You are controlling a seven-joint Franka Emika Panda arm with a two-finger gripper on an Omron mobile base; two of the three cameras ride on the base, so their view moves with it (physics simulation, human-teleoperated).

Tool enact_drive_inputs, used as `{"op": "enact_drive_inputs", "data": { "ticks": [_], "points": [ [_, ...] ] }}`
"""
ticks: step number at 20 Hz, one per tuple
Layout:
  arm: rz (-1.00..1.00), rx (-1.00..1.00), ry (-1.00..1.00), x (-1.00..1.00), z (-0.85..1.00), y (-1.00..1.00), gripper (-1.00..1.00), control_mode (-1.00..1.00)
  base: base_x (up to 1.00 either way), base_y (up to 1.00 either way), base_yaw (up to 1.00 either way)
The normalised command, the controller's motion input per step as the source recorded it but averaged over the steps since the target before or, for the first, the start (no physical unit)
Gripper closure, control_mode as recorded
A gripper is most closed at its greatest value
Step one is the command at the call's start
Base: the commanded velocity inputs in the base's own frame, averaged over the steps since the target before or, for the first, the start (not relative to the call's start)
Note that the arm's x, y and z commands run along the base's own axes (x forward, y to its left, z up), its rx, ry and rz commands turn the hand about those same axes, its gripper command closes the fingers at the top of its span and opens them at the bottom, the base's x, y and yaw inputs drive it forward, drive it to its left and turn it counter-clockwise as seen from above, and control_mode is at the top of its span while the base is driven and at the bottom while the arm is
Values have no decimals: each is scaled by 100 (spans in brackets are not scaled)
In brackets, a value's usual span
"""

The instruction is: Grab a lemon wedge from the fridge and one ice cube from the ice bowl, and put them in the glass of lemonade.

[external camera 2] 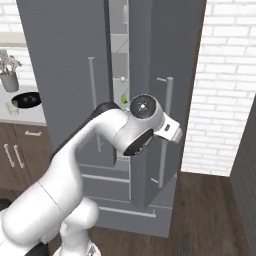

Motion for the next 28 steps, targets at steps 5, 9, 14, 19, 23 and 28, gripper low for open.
{"op": "enact_drive_inputs", "data": {
  "ticks": [5,9,14,19,23,28],
  "points": [
    [2,0,-16,-78,100,24,-100,-100,0,0,0],
    [0,-8,-1,-27,79,88,-100,-100,0,0,0],
    [0,-12,0,-2,69,100,-100,-100,0,0,0],
    [-6,-16,5,23,45,95,-100,-100,0,0,0],
    [-24,-30,24,89,4,39,-100,-100,0,0,0],
    [-35,-30,29,100,-22,-2,-100,-100,0,0,0]
  ]
}}
